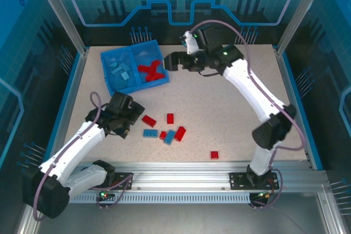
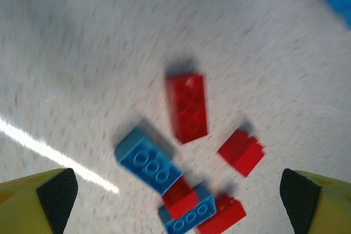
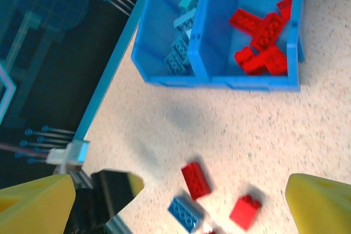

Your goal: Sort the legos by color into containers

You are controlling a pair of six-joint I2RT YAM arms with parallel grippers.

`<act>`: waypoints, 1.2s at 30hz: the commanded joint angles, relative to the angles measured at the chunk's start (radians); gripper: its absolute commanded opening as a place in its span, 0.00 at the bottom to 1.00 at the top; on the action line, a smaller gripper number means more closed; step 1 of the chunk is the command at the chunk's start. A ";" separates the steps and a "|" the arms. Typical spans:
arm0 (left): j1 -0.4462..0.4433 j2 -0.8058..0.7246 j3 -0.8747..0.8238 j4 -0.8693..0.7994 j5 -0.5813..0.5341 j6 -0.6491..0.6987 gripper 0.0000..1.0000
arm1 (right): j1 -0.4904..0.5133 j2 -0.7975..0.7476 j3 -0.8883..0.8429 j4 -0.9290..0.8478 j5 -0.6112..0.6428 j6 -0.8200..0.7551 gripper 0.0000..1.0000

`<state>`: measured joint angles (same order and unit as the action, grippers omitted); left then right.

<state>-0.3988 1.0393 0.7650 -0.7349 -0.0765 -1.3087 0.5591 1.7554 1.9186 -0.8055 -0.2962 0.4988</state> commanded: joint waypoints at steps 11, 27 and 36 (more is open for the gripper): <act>-0.170 0.260 0.002 0.068 0.062 -0.495 0.98 | -0.063 -0.204 -0.321 -0.054 0.003 -0.021 1.00; -0.157 0.376 -0.059 0.167 0.105 -0.499 0.65 | -0.117 -0.232 -0.361 -0.070 0.001 0.007 1.00; -0.129 0.423 -0.070 0.201 0.129 -0.456 0.53 | -0.119 -0.222 -0.351 -0.082 -0.041 -0.006 1.00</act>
<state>-0.5392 1.4525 0.7113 -0.5323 0.0284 -1.7817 0.4507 1.5429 1.5677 -0.8642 -0.2993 0.4965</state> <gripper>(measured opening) 0.536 0.999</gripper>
